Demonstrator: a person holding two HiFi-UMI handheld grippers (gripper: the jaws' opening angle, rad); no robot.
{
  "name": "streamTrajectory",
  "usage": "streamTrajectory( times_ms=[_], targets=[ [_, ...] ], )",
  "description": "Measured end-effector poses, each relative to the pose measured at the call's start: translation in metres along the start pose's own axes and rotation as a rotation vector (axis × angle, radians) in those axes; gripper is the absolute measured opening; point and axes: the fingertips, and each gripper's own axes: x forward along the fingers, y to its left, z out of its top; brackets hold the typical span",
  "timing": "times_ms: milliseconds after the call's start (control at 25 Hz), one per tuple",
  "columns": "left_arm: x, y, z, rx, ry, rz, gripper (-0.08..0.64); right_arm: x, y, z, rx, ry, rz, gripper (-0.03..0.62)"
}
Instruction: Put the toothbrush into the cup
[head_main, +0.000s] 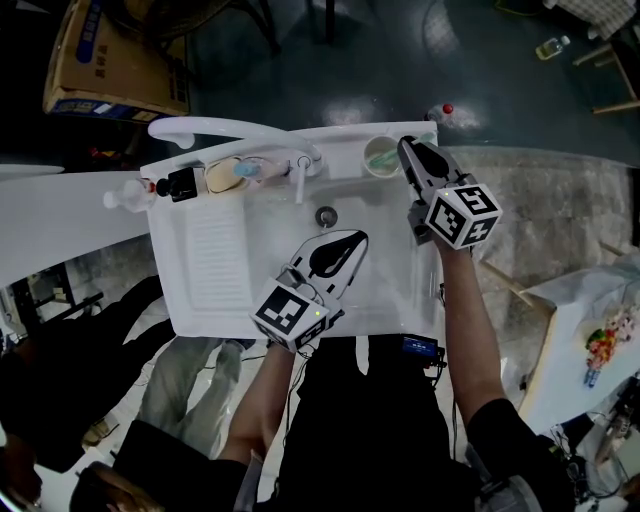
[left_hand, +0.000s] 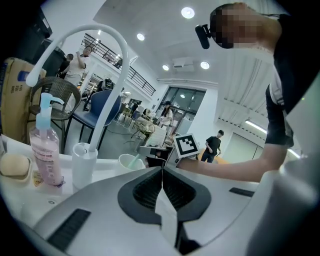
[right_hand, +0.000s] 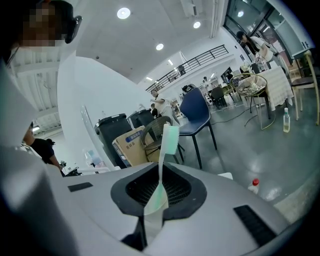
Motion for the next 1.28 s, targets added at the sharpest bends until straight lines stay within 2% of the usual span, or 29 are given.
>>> streamTrajectory(
  times_ms=[200, 480, 640, 680, 760, 800, 960, 1080, 1280],
  targets=[
    [-0.004, 0.0, -0.003, -0.002, 0.01, 0.003, 0.012, 0.0, -0.004, -0.001, 0.008, 0.003, -0.004, 0.032],
    [-0.005, -0.001, -0.001, -0.001, 0.0, 0.011, 0.012, -0.001, -0.015, -0.004, 0.101, -0.007, 0.003, 0.032],
    [-0.008, 0.0, -0.004, -0.003, 0.008, 0.017, 0.012, 0.0, -0.014, -0.005, 0.103, -0.007, 0.015, 0.037],
    [-0.008, -0.001, -0.003, -0.002, 0.004, 0.018, 0.012, 0.0, -0.012, -0.005, 0.099, -0.007, 0.022, 0.052],
    [-0.009, -0.002, -0.004, -0.002, 0.005, 0.019, 0.012, 0.001, -0.008, -0.004, 0.084, -0.003, 0.041, 0.155],
    [-0.009, -0.002, -0.004, -0.002, 0.007, 0.019, 0.012, 0.001, -0.005, -0.004, 0.072, 0.001, 0.046, 0.187],
    [-0.01, -0.003, -0.004, -0.001, 0.003, 0.019, 0.012, 0.004, -0.002, -0.005, 0.043, 0.014, 0.043, 0.26],
    [-0.011, -0.005, -0.005, 0.0, 0.004, 0.02, 0.012, 0.005, -0.003, -0.008, 0.048, 0.03, 0.041, 0.298],
    [-0.014, -0.006, -0.008, 0.002, 0.005, 0.022, 0.012, 0.001, -0.004, -0.008, 0.044, 0.029, 0.031, 0.301]
  ],
)
